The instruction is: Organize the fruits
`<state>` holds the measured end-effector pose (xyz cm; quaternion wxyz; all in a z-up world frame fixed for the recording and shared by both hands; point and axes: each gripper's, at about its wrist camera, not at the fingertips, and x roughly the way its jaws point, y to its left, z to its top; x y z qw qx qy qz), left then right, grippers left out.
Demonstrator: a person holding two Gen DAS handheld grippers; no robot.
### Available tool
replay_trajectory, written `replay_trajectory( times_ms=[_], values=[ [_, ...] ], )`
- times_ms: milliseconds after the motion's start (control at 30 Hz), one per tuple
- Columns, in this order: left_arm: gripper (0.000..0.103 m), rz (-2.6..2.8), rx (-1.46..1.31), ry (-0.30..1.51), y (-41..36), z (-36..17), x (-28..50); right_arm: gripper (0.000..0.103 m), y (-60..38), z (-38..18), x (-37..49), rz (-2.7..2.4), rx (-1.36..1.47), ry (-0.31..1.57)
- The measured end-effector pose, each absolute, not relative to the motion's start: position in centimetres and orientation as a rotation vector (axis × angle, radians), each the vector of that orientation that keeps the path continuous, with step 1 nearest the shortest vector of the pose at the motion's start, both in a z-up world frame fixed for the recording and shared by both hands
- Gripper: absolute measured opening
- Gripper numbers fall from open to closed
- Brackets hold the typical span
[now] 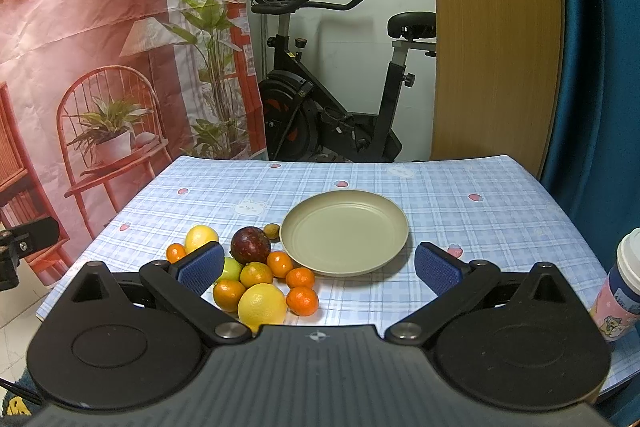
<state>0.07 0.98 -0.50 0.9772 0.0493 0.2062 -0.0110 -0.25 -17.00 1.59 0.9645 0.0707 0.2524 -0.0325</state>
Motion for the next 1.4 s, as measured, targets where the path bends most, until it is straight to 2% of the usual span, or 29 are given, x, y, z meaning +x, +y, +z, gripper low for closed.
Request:
replay_trajectory(
  times_ms=[167,267,533,733,1000,1233,1400],
  values=[
    [0.103,-0.01,0.054,0.448,2.0,-0.4,1.4,0.103,-17.8,1.4,-0.1,-0.008,0.175,0.456],
    [0.103,0.004,0.045,0.459,2.3,-0.6,2.3,0.103,-19.1,1.1,0.3,0.018,0.202,0.353],
    [0.102,0.044,0.129,0.402,1.4,-1.0,5.0,0.103,-21.1,0.4,3.6,0.065,0.251,0.236],
    [0.096,0.021,0.12,0.365,1.1,-1.0,7.5,0.103,-21.3,-0.1,5.8,0.061,0.245,0.15],
    [0.095,-0.079,0.004,0.316,0.6,-2.8,9.4,0.103,-20.5,-1.1,8.6,0.081,0.203,0.198],
    [0.095,-0.107,0.002,0.519,-0.2,-6.5,11.4,0.103,-19.4,-4.2,9.1,0.11,0.127,0.302],
    [0.093,-0.122,0.032,0.545,-0.4,-8.4,11.4,0.103,-19.3,-6.1,8.9,0.144,0.09,0.363]
  ],
)
